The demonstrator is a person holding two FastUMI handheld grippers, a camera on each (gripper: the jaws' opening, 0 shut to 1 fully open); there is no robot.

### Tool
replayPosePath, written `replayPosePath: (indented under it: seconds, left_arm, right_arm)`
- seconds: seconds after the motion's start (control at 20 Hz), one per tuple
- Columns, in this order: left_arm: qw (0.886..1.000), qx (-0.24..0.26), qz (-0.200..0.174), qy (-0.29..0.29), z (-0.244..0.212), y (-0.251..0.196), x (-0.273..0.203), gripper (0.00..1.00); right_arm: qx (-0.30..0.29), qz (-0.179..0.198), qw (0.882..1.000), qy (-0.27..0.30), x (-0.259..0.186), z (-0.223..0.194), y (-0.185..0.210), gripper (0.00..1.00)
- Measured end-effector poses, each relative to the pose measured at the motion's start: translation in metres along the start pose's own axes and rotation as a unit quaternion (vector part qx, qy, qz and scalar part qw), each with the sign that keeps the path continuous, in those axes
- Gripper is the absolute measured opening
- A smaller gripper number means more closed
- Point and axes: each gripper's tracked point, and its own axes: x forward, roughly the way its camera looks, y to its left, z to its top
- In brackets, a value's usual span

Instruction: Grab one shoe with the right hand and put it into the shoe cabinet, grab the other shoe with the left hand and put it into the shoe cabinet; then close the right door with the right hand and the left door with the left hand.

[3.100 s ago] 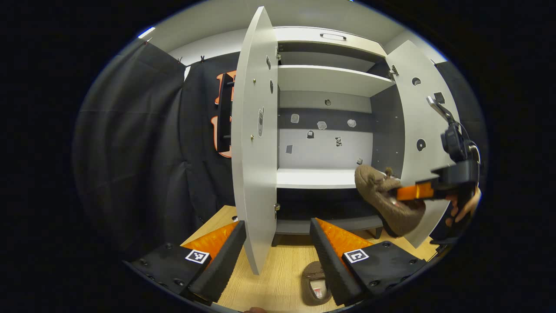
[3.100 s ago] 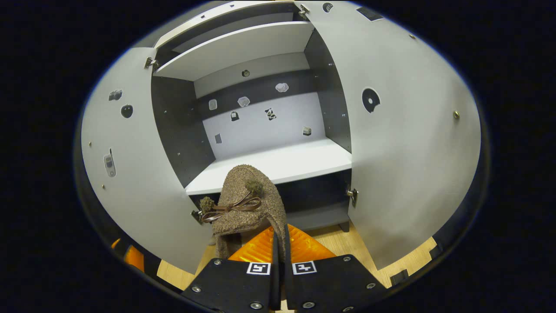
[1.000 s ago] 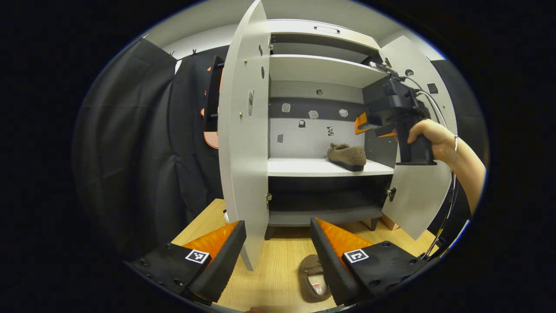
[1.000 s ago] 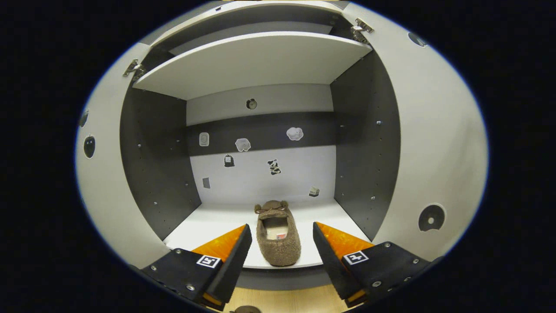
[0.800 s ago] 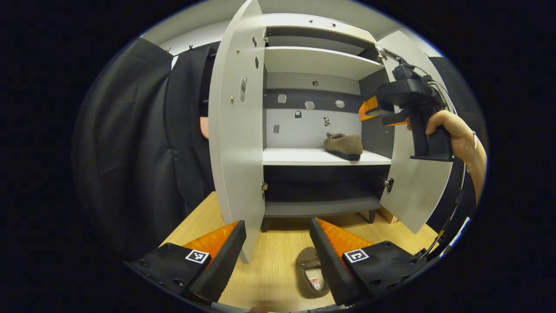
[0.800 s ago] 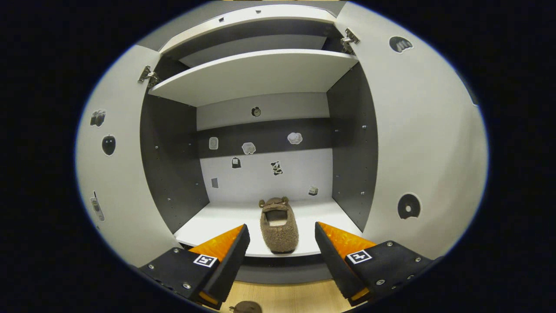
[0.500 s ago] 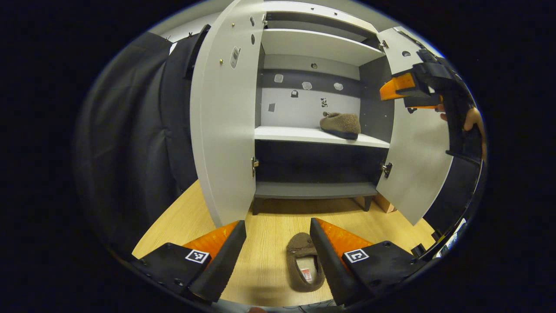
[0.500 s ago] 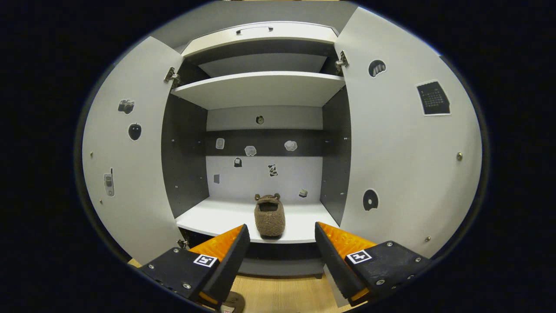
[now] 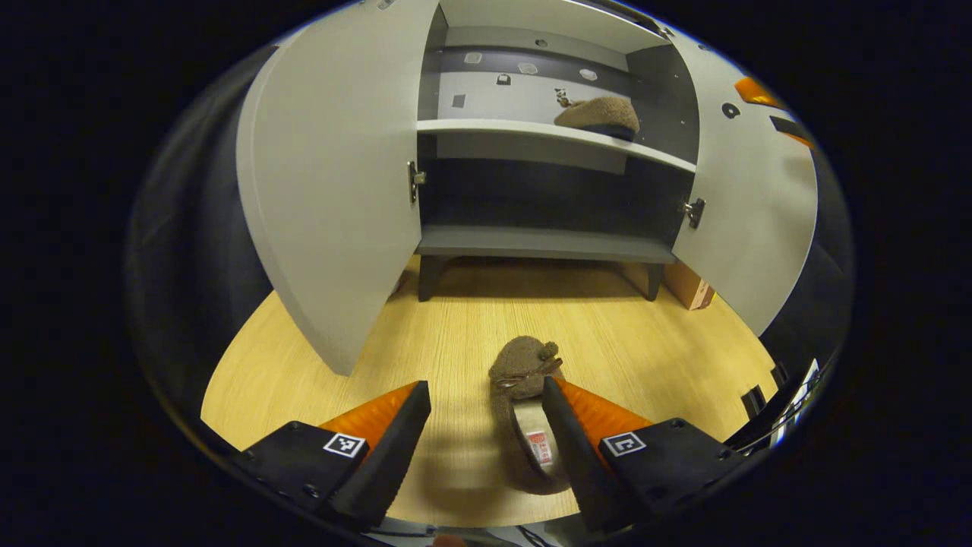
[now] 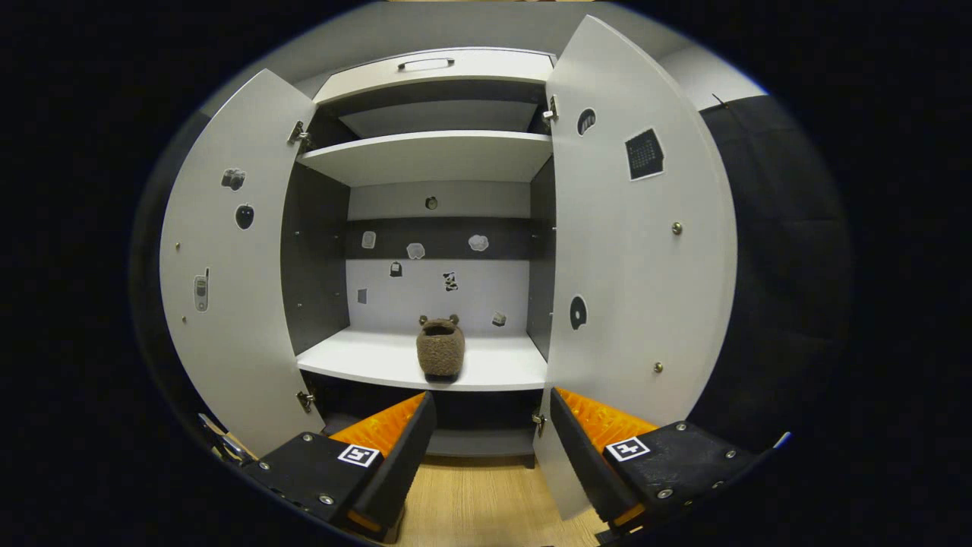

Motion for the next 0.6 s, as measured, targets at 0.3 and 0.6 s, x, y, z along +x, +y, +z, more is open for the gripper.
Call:
replayPosePath:
  seconds: [0.3, 0.6]
  left_arm:
    - [0.998, 0.002, -0.010, 0.069, -0.045, -0.008, 0.034, 1.00]
    - [0.991, -0.019, -0.035, 0.124, -0.068, -0.021, 0.039, 0.98]
  right_arm:
    - [0.005, -0.005, 1.000, 0.020, -0.009, -0.016, -0.015, 0.93]
    - [0.012, -0.009, 0.999, 0.029, -0.012, -0.023, -0.023, 0.93]
